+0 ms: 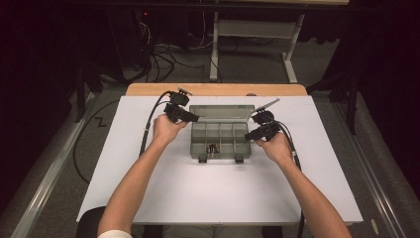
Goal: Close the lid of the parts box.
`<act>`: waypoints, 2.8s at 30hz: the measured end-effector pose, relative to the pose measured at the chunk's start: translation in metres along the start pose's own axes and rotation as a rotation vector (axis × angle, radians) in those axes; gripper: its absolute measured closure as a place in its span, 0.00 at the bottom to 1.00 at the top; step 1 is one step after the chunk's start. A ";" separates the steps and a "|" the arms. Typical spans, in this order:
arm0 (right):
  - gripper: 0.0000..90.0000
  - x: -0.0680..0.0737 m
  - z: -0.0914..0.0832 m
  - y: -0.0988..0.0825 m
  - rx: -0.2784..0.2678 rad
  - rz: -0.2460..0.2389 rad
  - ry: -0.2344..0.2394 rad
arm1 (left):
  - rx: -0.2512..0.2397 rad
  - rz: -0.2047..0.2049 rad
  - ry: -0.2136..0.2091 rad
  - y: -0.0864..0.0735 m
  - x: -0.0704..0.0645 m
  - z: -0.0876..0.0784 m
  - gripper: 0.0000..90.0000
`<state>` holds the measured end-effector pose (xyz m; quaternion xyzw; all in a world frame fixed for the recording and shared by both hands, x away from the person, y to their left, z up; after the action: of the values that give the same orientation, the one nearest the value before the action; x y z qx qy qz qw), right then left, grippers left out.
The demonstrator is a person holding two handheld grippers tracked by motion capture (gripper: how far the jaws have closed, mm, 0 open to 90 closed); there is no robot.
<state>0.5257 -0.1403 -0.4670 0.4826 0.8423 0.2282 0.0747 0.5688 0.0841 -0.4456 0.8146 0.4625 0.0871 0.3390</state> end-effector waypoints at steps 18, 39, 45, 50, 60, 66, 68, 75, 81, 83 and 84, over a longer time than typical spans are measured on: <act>1.00 -0.006 -0.031 0.001 -0.053 -0.017 0.057 | 0.007 0.021 0.004 -0.006 -0.002 -0.004 0.72; 1.00 -0.011 -0.057 0.032 -0.153 -0.010 -0.002 | 0.038 0.074 0.016 -0.016 -0.008 -0.009 0.72; 1.00 -0.010 -0.057 0.035 -0.161 -0.020 -0.006 | 0.041 0.077 0.007 -0.019 -0.009 -0.011 0.72; 1.00 -0.010 -0.058 0.034 -0.161 -0.019 0.002 | 0.064 0.066 -0.009 -0.026 -0.010 -0.012 0.71; 1.00 -0.008 -0.059 0.031 -0.158 -0.028 0.011 | 0.083 0.001 -0.035 -0.037 -0.002 -0.024 0.80; 1.00 -0.006 -0.060 0.029 -0.159 -0.038 0.022 | 0.084 -0.022 -0.031 -0.037 0.001 -0.027 0.85; 1.00 -0.005 -0.060 0.028 -0.158 -0.041 0.027 | 0.087 -0.022 -0.033 -0.038 0.002 -0.027 0.85; 1.00 -0.003 -0.057 0.023 -0.157 -0.045 0.042 | 0.080 -0.035 -0.030 -0.038 0.004 -0.029 0.86; 1.00 -0.002 -0.055 0.021 -0.158 -0.059 0.050 | 0.074 -0.027 -0.034 -0.038 0.003 -0.031 0.88; 1.00 -0.001 -0.055 0.021 -0.158 -0.056 0.053 | 0.073 -0.023 -0.032 -0.038 0.003 -0.031 0.88; 1.00 -0.001 -0.055 0.020 -0.158 -0.060 0.055 | 0.071 -0.022 -0.033 -0.038 0.003 -0.031 0.88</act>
<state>0.5229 -0.1493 -0.4091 0.4436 0.8374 0.3046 0.0961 0.5297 0.1148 -0.4468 0.8223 0.4687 0.0533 0.3184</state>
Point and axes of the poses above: each handheld gripper's, and its own axes: z roughly forward along the jaws, y roughly out of its top, x roughly to its left, the point moved 10 cm from there along z, roughly forward along the jaws, and after that the axes turned 1 degree about -y, right-handed, at the moved point
